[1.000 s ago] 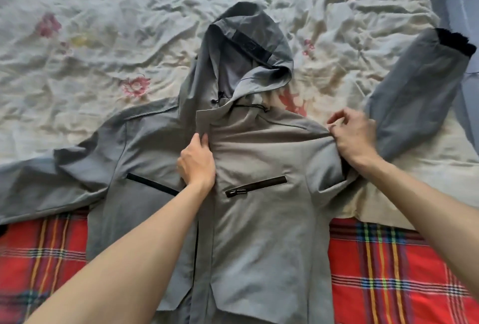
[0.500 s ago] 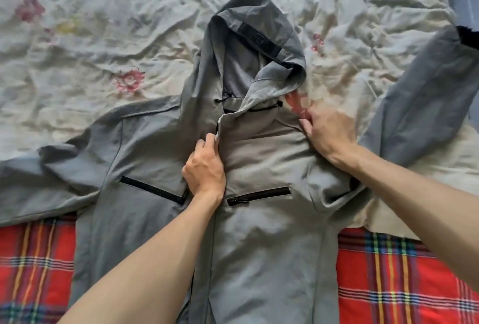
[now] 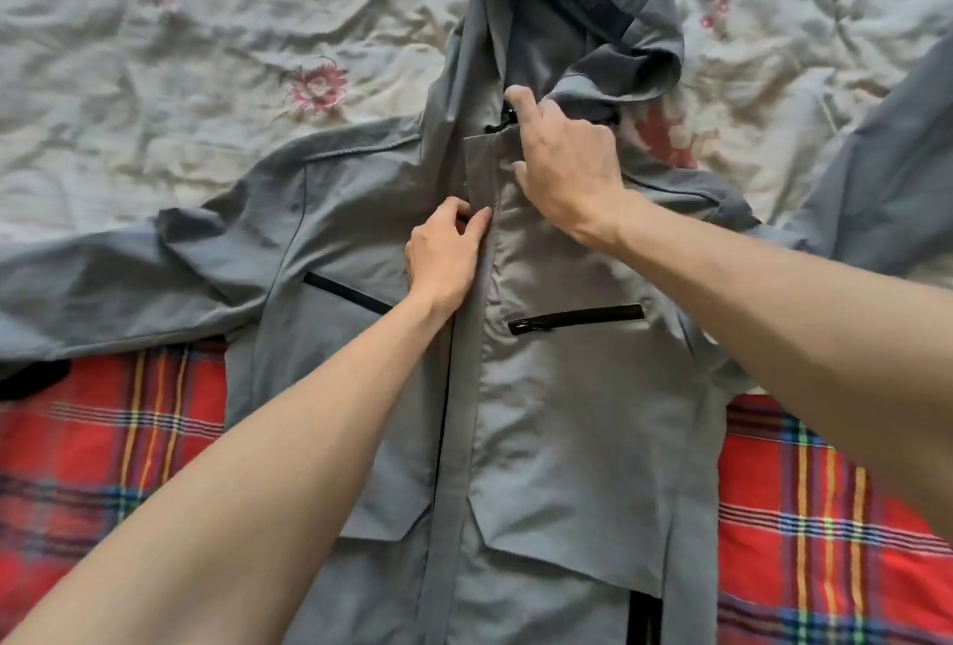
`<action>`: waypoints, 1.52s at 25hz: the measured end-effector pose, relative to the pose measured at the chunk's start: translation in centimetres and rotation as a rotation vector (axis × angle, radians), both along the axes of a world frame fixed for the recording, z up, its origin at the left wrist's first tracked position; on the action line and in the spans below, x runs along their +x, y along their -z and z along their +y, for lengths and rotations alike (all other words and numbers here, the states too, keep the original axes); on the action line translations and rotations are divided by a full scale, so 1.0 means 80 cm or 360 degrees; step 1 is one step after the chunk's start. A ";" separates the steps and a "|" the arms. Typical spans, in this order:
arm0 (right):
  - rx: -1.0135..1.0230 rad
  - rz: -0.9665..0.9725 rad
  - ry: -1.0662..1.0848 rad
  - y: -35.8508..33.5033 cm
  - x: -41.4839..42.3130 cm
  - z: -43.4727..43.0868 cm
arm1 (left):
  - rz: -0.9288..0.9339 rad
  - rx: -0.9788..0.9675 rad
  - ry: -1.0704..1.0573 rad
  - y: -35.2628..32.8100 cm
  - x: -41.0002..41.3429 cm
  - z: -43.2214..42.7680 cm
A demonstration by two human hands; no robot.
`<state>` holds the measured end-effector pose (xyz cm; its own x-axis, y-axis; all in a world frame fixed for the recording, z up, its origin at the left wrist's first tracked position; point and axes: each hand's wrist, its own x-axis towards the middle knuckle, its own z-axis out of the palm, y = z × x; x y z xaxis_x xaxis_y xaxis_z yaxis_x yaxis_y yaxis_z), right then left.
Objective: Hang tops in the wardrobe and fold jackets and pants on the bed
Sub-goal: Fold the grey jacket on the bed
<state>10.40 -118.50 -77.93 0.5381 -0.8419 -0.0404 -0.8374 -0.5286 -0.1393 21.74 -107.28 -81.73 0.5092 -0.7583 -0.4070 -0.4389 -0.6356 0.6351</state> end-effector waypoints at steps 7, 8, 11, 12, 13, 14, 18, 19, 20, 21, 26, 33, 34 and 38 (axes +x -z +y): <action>0.0882 0.0123 -0.0756 0.001 -0.046 0.254 | -0.0047 -0.0092 -0.0013 -0.060 0.009 0.229; 0.0822 0.0218 -0.0706 0.003 -0.037 0.261 | 0.0063 0.0175 0.0038 -0.059 -0.002 0.274; 0.0665 0.0444 -0.0713 0.007 -0.010 0.254 | 0.0181 0.0700 0.0228 -0.048 -0.039 0.355; 0.0723 0.0477 -0.0746 0.006 -0.005 0.248 | 0.0102 0.0762 0.0287 -0.046 -0.047 0.363; 0.0828 0.0446 -0.0755 0.005 -0.002 0.246 | 0.0029 0.0791 0.0321 -0.045 -0.051 0.365; 0.0944 0.0350 -0.0726 0.005 -0.001 0.243 | 0.0001 0.0783 0.0300 -0.044 -0.054 0.361; 0.1250 -0.0022 -0.0516 0.013 -0.011 0.260 | 0.0230 0.0698 0.0111 -0.027 -0.042 0.365; 0.1260 -0.0101 -0.0462 0.013 -0.020 0.269 | 0.0269 0.0673 0.0096 -0.023 -0.040 0.367; 0.1187 -0.0211 -0.0366 0.011 -0.033 0.284 | 0.0291 0.0654 0.0093 -0.021 -0.039 0.371; 0.1021 -0.0377 -0.0202 0.007 -0.051 0.303 | 0.0309 0.0641 0.0098 -0.018 -0.037 0.374; 0.0536 -0.0463 0.1311 -0.015 -0.221 0.441 | 0.0370 0.0627 0.0172 -0.008 -0.030 0.409; 0.1694 -0.0369 0.1535 -0.012 -0.319 0.544 | 0.0341 0.0652 0.0164 -0.003 -0.033 0.410; 0.1695 -0.0310 0.1490 -0.013 -0.325 0.547 | 0.0315 0.0669 0.0178 -0.003 -0.034 0.411; 0.1394 0.0115 0.1268 -0.023 -0.323 0.545 | 0.0222 0.0693 0.0332 -0.032 -0.041 0.412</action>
